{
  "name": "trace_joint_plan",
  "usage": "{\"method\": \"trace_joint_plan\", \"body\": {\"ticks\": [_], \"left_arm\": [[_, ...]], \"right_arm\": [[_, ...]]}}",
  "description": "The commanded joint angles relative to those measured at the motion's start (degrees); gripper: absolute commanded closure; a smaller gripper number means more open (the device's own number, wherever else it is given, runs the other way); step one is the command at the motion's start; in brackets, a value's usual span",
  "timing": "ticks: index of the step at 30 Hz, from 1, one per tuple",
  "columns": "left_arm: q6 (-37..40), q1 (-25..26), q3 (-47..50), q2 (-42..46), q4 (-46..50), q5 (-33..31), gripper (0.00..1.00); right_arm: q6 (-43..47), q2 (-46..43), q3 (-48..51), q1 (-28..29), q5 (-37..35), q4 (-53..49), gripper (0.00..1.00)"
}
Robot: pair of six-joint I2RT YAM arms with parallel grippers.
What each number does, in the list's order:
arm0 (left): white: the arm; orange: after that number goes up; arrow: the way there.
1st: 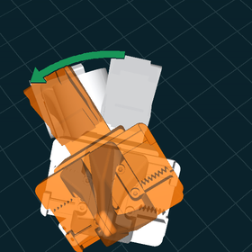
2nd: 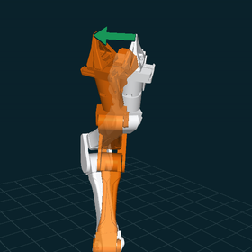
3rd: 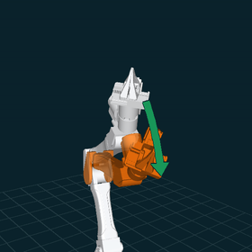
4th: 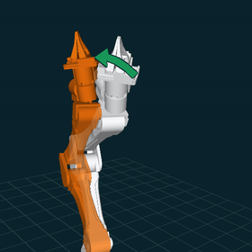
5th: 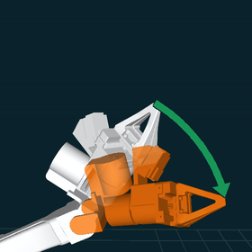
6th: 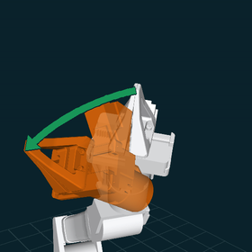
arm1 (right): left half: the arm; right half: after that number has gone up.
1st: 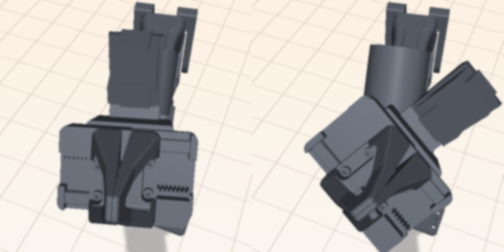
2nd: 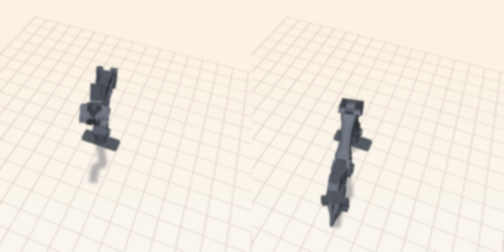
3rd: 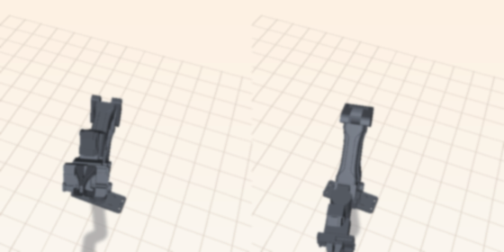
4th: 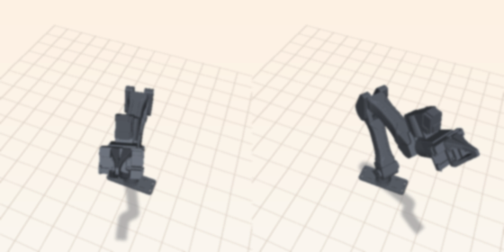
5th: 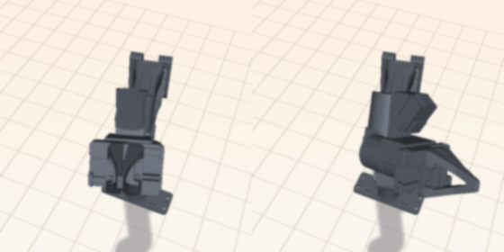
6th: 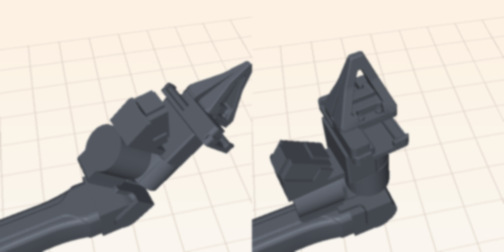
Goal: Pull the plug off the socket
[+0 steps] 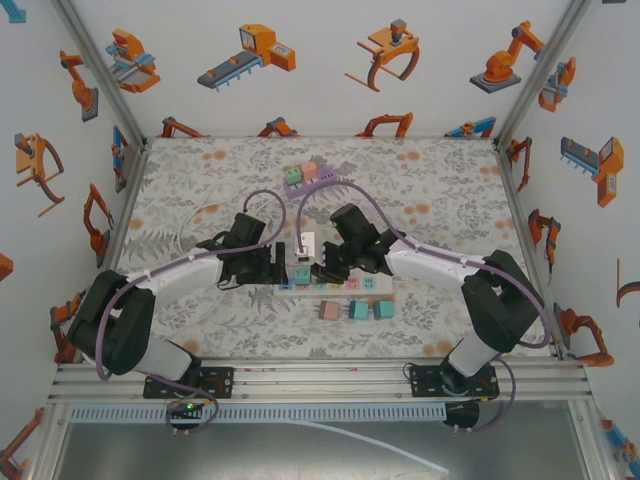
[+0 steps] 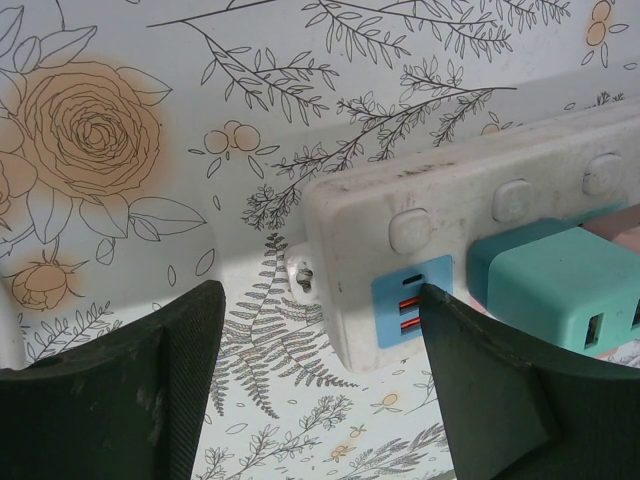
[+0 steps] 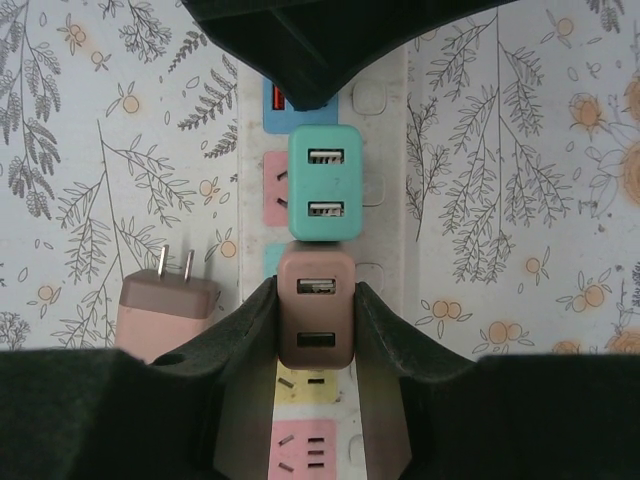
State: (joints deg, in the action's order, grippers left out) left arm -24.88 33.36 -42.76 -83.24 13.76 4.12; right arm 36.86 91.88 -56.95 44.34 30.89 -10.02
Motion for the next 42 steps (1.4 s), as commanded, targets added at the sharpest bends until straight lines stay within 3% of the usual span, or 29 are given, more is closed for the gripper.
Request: {"method": "trace_joint_plan", "body": {"ticks": [1,9,14,23,29,31,37,42], "left_arm": [[1.2,-0.2,1.6,-2.5,6.8,-7.6,0.29],[1.1,-0.1,1.2,-0.7,6.6,-6.2,0.28],[1.3,-0.1,1.6,1.7,2.1,-0.6,0.27],[1.7,-0.1,0.9,8.5,-1.0,3.2,0.27],[6.0,0.8,2.7,16.6,-4.9,12.2,0.27],[7.5,2.1,3.4,19.3,-6.4,14.2,0.27],[10.7,6.9,3.6,23.6,-8.1,18.1,0.25],[13.8,10.8,3.6,25.0,-10.7,20.5,0.22]], "right_arm": [[-0.9,-3.9,0.2,-0.8,1.9,2.2,0.87],[-2.0,-6.5,1.8,-1.3,1.6,3.2,0.87],[-8.0,-9.3,2.8,-1.6,0.8,5.3,0.87],[-33.5,-16.4,7.3,-3.0,-4.1,14.0,0.86],[-50.9,-22.1,10.2,-4.0,-10.9,17.1,0.85],[-56.4,-24.2,10.1,-4.5,-15.5,15.2,0.85],[-68.4,-31.4,10.8,-7.7,-17.9,9.0,0.86],[-76.3,-36.3,10.1,-14.8,-14.8,-2.6,0.86]]}}
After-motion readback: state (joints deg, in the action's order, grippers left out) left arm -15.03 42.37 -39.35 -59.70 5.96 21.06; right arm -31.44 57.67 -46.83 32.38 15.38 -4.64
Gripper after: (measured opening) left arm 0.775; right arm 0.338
